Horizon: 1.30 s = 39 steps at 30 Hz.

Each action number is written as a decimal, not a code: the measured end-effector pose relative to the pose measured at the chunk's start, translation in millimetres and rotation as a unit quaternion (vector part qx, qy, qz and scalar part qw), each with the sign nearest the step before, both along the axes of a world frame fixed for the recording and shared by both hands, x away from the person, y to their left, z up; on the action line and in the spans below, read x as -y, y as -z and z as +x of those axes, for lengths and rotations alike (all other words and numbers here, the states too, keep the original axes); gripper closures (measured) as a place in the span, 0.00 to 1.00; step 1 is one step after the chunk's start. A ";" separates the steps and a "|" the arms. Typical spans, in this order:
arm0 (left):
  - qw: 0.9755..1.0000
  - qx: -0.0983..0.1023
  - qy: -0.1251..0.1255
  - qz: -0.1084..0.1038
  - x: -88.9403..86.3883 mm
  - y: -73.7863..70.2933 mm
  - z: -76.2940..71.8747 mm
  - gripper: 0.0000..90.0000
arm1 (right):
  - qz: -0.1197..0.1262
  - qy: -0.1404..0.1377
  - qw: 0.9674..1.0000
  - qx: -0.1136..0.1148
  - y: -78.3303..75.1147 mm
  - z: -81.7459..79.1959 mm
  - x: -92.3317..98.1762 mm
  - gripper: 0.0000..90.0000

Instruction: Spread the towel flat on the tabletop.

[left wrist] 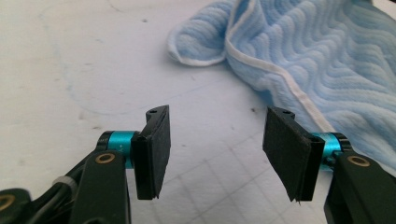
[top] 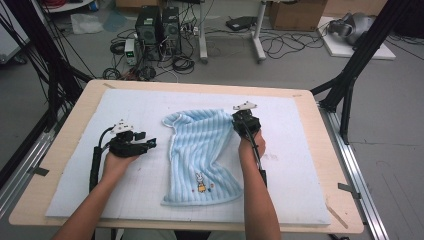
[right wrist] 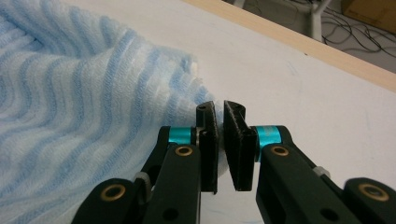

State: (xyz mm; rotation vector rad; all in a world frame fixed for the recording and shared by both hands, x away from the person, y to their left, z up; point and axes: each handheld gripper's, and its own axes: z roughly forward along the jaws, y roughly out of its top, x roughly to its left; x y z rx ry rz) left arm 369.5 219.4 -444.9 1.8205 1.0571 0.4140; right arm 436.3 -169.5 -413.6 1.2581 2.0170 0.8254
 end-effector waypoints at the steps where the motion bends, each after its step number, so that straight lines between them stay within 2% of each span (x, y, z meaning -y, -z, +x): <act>1: 1.000 -0.001 0.004 -0.002 2.3 0.1 -0.4 0.47 | -0.001 -0.004 1.000 0.000 0.1 0.1 -0.2 0.92; 2: 1.000 -0.005 0.017 -0.013 7.8 0.4 -1.2 0.47 | 0.003 -0.009 1.000 0.000 -0.1 -0.4 -0.8 0.89; 3: 1.000 -0.006 0.024 -0.015 11.2 0.6 -1.6 0.47 | 0.017 -0.013 1.000 0.002 -0.8 -1.6 -1.2 0.85; 7: 0.998 -0.019 0.059 -0.014 25.9 2.1 -3.2 0.47 | 0.045 -0.027 0.998 0.016 -7.3 -9.9 1.0 0.70; 8: 0.998 -0.019 0.059 -0.014 25.9 2.1 -3.2 0.47 | 0.051 -0.033 0.998 0.018 -9.2 -13.0 2.4 0.69; 9: 0.997 -0.024 0.073 -0.014 34.0 2.3 -4.7 0.47 | 0.054 -0.035 0.998 0.022 -10.8 -16.8 4.2 0.67; 11: 0.996 -0.026 0.086 -0.013 42.7 1.4 -6.5 0.47 | 0.072 -0.045 0.996 0.024 -12.4 -24.6 9.4 0.63; 12: 0.995 -0.025 0.092 -0.004 47.3 1.0 -7.1 0.48 | 0.073 -0.052 0.996 0.023 -12.3 -28.5 12.3 0.63; 13: 0.995 -0.023 0.099 0.014 51.7 0.8 -7.3 0.49 | 0.073 -0.055 0.995 0.024 -11.8 -33.0 14.6 0.62; 14: 0.994 -0.022 0.102 0.032 56.0 1.2 -7.9 0.55 | 0.075 -0.057 0.995 0.025 -10.8 -37.6 17.5 0.62; 15: 0.994 -0.022 0.102 0.032 56.0 1.2 -7.9 0.66 | 0.079 -0.058 0.995 0.022 -9.5 -42.1 19.9 0.61; 16: 0.992 -0.011 0.110 0.067 59.9 2.1 -8.1 0.78 | 0.079 -0.059 0.995 0.022 -7.7 -46.9 22.7 0.61; 17: 0.992 -0.003 0.106 0.075 59.9 1.9 -8.4 0.90 | 0.083 -0.060 0.995 0.021 -5.4 -51.7 25.2 0.60; 18: 0.992 0.003 0.101 0.075 58.0 1.0 -7.7 0.95 | 0.084 -0.062 0.994 0.011 -3.6 -55.2 27.3 0.59; 19: 0.993 0.006 0.093 0.071 55.3 0.1 -6.8 0.96 | 0.084 -0.064 0.994 0.012 -1.3 -59.7 29.4 0.59; 20: 0.993 0.006 0.093 0.071 55.3 0.1 -6.8 0.97 | 0.088 -0.065 0.994 0.013 1.2 -64.2 31.2 0.59; 23: 0.996 0.006 0.073 0.050 44.0 -2.8 -4.4 0.97 | 0.089 -0.068 0.994 0.007 6.1 -71.5 34.3 0.59; 25: 0.998 0.005 0.048 0.032 31.4 -4.6 -1.0 0.97 | 0.088 -0.075 0.993 0.000 13.2 -79.8 36.1 0.59; 26: 0.999 0.005 0.038 0.025 27.3 -4.6 0.3 0.97 | 0.090 -0.076 0.993 0.000 15.0 -82.4 36.0 0.60; 27: 0.999 0.005 0.038 0.025 27.3 -4.6 0.3 0.97 | 0.089 -0.079 0.993 0.000 16.6 -84.2 36.5 0.60; 28: 1.000 -0.004 0.021 0.023 20.0 -3.1 3.5 0.97 | 0.089 -0.081 0.993 -0.002 18.2 -85.7 36.1 0.60; 29: 1.000 -0.011 0.015 0.022 16.5 -1.8 5.2 0.97 | 0.091 -0.082 0.992 -0.006 19.9 -87.2 35.6 0.60; 30: 1.000 -0.011 0.015 0.022 16.5 -1.8 5.2 0.96 | 0.094 -0.083 0.992 -0.010 21.5 -88.7 34.1 0.60; 31: 1.000 -0.015 0.002 0.027 11.9 -0.3 6.4 0.95 | 0.092 -0.087 0.992 -0.012 22.9 -89.6 32.5 0.60; 32: 0.999 -0.013 -0.009 0.029 9.6 -0.5 6.3 0.92 | 0.093 -0.090 0.991 -0.014 23.8 -90.4 30.4 0.61; 34: 0.999 -0.007 -0.028 0.020 3.4 -1.5 6.0 0.84 | 0.094 -0.100 0.990 -0.015 24.2 -91.3 25.3 0.62; 35: 0.999 -0.007 -0.028 0.020 3.4 -1.5 6.0 0.80 | 0.094 -0.100 0.990 -0.015 24.2 -91.3 25.3 0.62; 37: 0.999 -0.004 -0.037 0.007 -4.4 -3.1 1.8 0.70 | 0.108 -0.126 0.986 -0.022 22.7 -92.5 15.2 0.64; 38: 0.999 -0.004 -0.037 0.007 -4.4 -3.1 1.8 0.68 | 0.108 -0.126 0.986 -0.022 22.7 -92.5 15.2 0.64; 39: 1.000 0.001 -0.029 0.003 -8.1 -3.1 -2.9 0.66 | 0.116 -0.151 0.981 -0.034 23.3 -91.6 5.6 0.64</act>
